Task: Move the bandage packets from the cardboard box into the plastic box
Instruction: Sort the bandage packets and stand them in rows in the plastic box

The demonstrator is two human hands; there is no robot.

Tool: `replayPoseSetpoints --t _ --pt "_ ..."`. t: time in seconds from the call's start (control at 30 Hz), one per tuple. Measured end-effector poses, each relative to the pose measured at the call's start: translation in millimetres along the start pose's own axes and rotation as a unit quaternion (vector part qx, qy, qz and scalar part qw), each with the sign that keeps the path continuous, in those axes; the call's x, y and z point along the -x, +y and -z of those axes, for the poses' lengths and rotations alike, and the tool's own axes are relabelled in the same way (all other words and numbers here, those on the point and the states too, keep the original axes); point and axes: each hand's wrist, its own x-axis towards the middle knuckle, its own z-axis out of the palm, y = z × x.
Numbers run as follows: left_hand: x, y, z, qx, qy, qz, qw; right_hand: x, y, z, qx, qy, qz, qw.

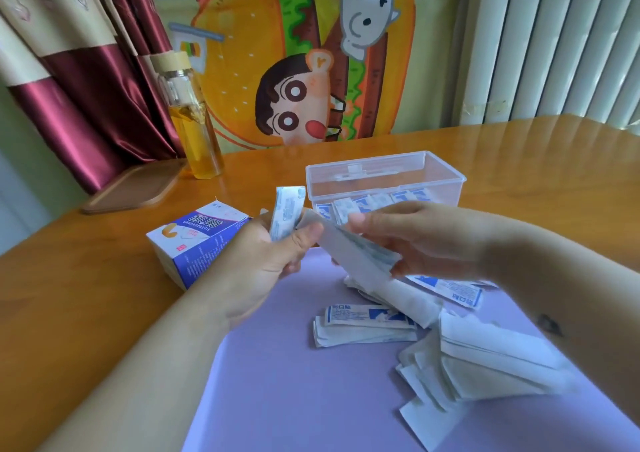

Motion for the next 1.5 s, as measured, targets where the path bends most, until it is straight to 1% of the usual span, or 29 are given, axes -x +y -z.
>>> replayPoseSetpoints --t 0.03,0.07,0.13,0.23,0.33,0.5,0.57,0.67,0.73,0.83,0.9,0.97,1.07,1.23,1.33,1.4,1.43,1.5 --pt "1 1 -3 0.007 -0.020 0.002 1.000 -1 1 -3 -0.035 -0.051 -0.016 0.998" --pt "2 2 -4 0.008 -0.034 0.003 0.999 -1 3 -6 -0.060 -0.086 -0.024 0.994" --pt "5 2 -5 0.006 -0.041 0.016 0.999 -2 10 -11 -0.097 -0.105 -0.030 0.989" --pt "6 2 -8 0.005 -0.020 0.042 0.999 -5 19 -18 -0.135 -0.073 -0.021 0.988" --pt "5 2 -13 0.027 -0.005 0.063 0.998 -6 24 -21 -0.155 -0.034 -0.009 0.987" --pt "7 5 -22 0.053 -0.009 0.125 0.991 -8 25 -24 -0.134 0.011 0.001 0.991" --pt "7 5 -23 0.050 0.005 0.142 0.989 -7 24 -29 -0.090 0.038 0.019 0.995" --pt "7 4 -22 0.050 0.011 0.160 0.986 -5 23 -34 0.041 0.090 0.066 0.993" --pt "8 3 -21 0.061 0.015 0.162 0.985 -3 22 -36 0.054 0.105 0.082 0.990" --pt "8 2 -21 0.076 0.042 0.155 0.984 -3 21 -36 0.052 0.128 0.066 0.988" --pt "9 1 -22 0.064 0.058 0.143 0.986 -4 21 -34 0.067 0.154 0.053 0.984" --pt "7 -1 -20 0.039 0.075 0.125 0.989 -3 21 -33 0.090 0.164 0.064 0.980" --pt "6 -2 -17 0.012 0.086 0.108 0.990 -3 19 -32 0.091 0.182 0.074 0.976" --pt "6 0 -19 0.010 0.094 0.095 0.991 -2 21 -31 0.062 0.176 0.065 0.980" --pt "7 4 -22 0.087 0.074 0.131 0.985 -4 22 -31 -0.031 0.173 0.068 0.982" --pt "10 5 -25 0.120 0.030 0.166 0.978 -8 22 -33 -0.079 0.168 0.082 0.979" --pt "12 5 -27 0.133 0.006 0.183 0.974 -9 22 -35 -0.075 0.168 0.090 0.979" --pt "13 5 -32 0.157 -0.020 0.210 0.965 -11 24 -40 -0.027 0.182 0.101 0.978"
